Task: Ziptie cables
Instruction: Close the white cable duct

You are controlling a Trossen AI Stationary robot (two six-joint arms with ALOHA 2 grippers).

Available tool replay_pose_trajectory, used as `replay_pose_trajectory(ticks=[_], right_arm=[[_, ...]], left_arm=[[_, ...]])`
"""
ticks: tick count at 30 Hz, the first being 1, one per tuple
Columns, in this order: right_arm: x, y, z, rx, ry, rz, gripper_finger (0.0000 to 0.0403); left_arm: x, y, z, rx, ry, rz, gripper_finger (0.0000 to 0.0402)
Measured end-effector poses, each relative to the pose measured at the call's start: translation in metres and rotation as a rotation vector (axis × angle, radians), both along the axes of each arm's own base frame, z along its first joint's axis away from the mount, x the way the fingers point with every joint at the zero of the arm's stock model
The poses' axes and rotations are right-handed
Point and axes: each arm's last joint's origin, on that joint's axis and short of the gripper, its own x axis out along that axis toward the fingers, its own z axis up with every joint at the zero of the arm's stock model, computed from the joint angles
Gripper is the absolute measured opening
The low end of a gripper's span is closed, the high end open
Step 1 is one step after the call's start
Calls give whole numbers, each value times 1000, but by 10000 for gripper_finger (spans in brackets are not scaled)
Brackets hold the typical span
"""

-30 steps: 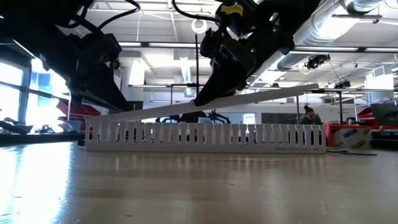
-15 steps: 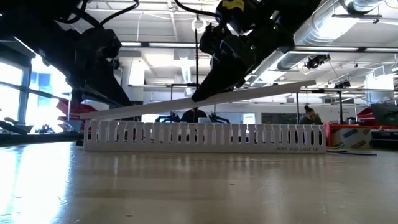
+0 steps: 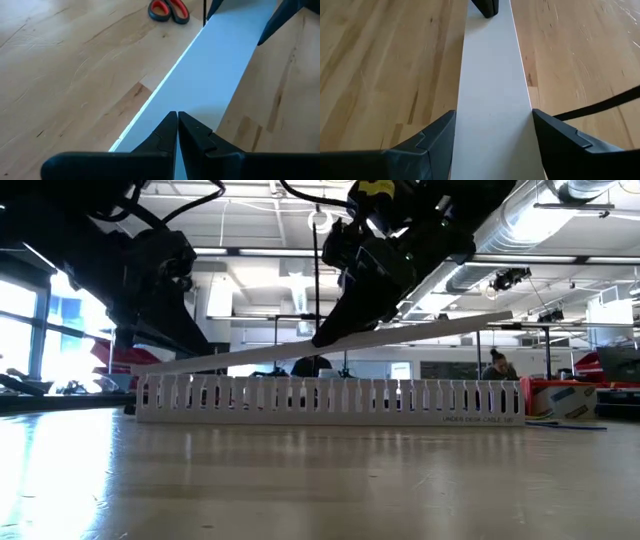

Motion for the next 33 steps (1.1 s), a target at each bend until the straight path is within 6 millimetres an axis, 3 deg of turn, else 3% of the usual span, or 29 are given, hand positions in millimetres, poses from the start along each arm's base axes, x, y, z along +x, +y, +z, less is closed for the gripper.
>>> replay_pose_trajectory(ticks=[20, 23, 28, 33], right_arm=[[-2, -1, -5, -34, 43, -8, 213], [-2, -1, -4, -47, 35, 0, 213], [-1, -1, -1, -57, 7, 4, 213], [-1, -1, -1, -66, 8, -6, 213]], left_arm=[[6, -3, -10, -4, 4, 8, 0], [6, -3, -2, -4, -14, -14, 0], [13, -6, 29, 39, -101, -72, 0], [14, -4, 39, 81, -121, -87, 0]])
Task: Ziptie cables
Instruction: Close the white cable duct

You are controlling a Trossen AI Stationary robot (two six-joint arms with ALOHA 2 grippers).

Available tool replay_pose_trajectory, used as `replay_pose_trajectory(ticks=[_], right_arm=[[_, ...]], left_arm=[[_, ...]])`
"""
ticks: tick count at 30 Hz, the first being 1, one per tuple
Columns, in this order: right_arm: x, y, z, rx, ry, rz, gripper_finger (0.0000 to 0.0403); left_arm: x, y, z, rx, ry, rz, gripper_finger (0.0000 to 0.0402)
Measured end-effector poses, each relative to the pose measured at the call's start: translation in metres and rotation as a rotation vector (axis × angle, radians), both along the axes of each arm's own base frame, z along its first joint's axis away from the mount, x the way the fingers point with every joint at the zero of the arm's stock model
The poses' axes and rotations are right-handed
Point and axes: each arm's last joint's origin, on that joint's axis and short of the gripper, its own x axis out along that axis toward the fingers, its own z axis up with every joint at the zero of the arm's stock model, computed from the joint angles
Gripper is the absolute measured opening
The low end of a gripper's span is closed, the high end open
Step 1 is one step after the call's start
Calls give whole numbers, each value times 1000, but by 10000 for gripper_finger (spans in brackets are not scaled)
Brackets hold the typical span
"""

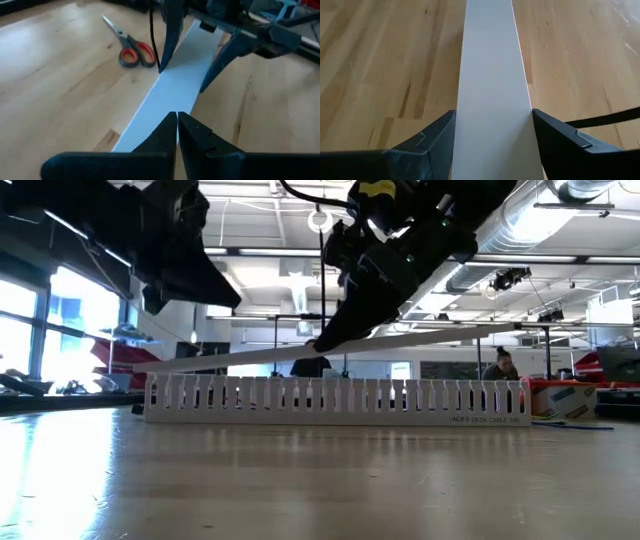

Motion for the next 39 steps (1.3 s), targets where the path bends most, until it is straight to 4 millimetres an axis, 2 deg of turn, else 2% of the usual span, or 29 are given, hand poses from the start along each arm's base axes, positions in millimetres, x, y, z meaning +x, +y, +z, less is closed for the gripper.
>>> replay_pose_trajectory(ticks=[8, 29, 35, 39], right_arm=[[-1, 0, -1, 9, 11, -29, 213], [-6, 0, 14, 32, -4, -27, 213], [-7, 12, 12, -31, 8, -66, 213], [-19, 20, 22, -86, 55, -109, 212]], left_arm=[[-5, 5, -9, -7, 90, 45, 0], [-4, 7, -6, 8, 39, 114, 0], [-3, 10, -4, -1, 2, 180, 0], [-8, 16, 8, 29, -6, 146, 0]])
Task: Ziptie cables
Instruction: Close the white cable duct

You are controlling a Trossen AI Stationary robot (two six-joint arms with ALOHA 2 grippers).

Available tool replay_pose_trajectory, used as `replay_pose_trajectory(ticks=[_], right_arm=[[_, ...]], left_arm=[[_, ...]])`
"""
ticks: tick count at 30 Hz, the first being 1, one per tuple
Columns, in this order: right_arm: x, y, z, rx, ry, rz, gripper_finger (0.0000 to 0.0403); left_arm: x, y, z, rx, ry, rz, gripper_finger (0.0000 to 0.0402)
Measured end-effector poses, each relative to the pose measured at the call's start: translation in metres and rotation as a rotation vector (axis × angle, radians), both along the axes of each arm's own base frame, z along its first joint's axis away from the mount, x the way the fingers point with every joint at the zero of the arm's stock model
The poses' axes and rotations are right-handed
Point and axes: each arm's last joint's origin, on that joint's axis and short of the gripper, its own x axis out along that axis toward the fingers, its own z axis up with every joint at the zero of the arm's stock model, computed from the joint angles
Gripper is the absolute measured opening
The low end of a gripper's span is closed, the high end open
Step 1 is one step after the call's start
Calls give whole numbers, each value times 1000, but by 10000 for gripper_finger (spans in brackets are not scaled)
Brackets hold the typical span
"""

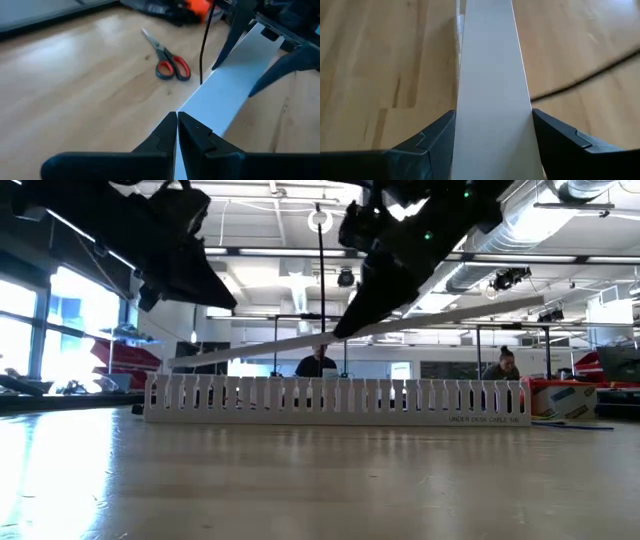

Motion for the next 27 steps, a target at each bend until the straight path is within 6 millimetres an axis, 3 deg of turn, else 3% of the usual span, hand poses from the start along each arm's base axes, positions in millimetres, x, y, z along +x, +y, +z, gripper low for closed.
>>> replay_pose_trajectory(ticks=[5, 9, 14, 18, 27], right_arm=[[-28, 15, 8, -84, 73, -60, 212], [-63, 27, 12, -46, 16, -68, 212], [-102, 49, 4, 81, -163, 99, 212], [-119, 64, -16, 178, -225, 165, 212], [-121, 82, -47, 211, -148, 168, 212]], left_arm=[[-21, 10, 23, 26, -19, -6, 16], [-40, 15, 24, -25, 56, 0, 47], [-43, 12, -7, -100, 171, -133, 91], [-45, 13, -34, -75, 256, -111, 114], [-23, 11, -56, 62, 250, -239, 143]])
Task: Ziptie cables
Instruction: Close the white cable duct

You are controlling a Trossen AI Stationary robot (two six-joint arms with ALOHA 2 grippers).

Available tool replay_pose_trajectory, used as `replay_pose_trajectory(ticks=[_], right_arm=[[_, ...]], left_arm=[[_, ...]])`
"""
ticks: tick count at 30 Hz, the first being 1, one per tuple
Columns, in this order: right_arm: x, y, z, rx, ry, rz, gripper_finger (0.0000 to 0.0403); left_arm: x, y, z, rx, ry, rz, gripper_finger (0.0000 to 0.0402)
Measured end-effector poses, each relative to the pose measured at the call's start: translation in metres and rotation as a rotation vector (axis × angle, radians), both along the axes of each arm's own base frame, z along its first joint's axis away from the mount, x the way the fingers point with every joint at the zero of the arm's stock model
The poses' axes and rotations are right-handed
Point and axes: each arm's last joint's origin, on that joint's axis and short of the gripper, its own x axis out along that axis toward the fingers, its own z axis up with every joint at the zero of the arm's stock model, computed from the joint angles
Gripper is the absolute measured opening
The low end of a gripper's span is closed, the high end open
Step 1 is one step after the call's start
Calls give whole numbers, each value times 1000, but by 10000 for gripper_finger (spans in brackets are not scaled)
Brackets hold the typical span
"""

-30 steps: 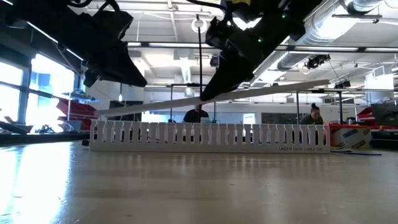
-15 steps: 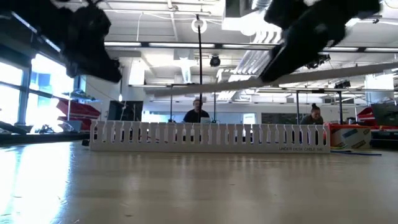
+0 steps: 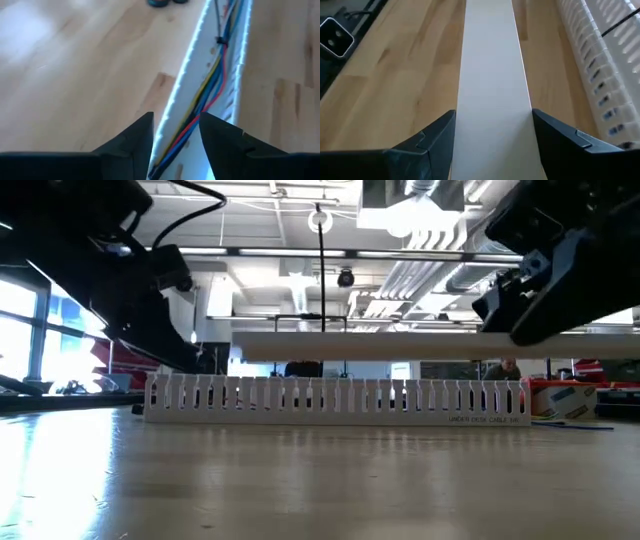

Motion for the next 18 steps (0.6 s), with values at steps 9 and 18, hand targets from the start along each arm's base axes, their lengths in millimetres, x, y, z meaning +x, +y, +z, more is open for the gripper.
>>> replay_pose_trajectory(ticks=[9, 18], right_arm=[[7, 3, -1, 11, -53, 22, 212], [9, 7, 9, 28, -71, 36, 212]], left_arm=[[20, 5, -21, -20, 26, -71, 96], [43, -9, -27, -86, 49, -193, 7]])
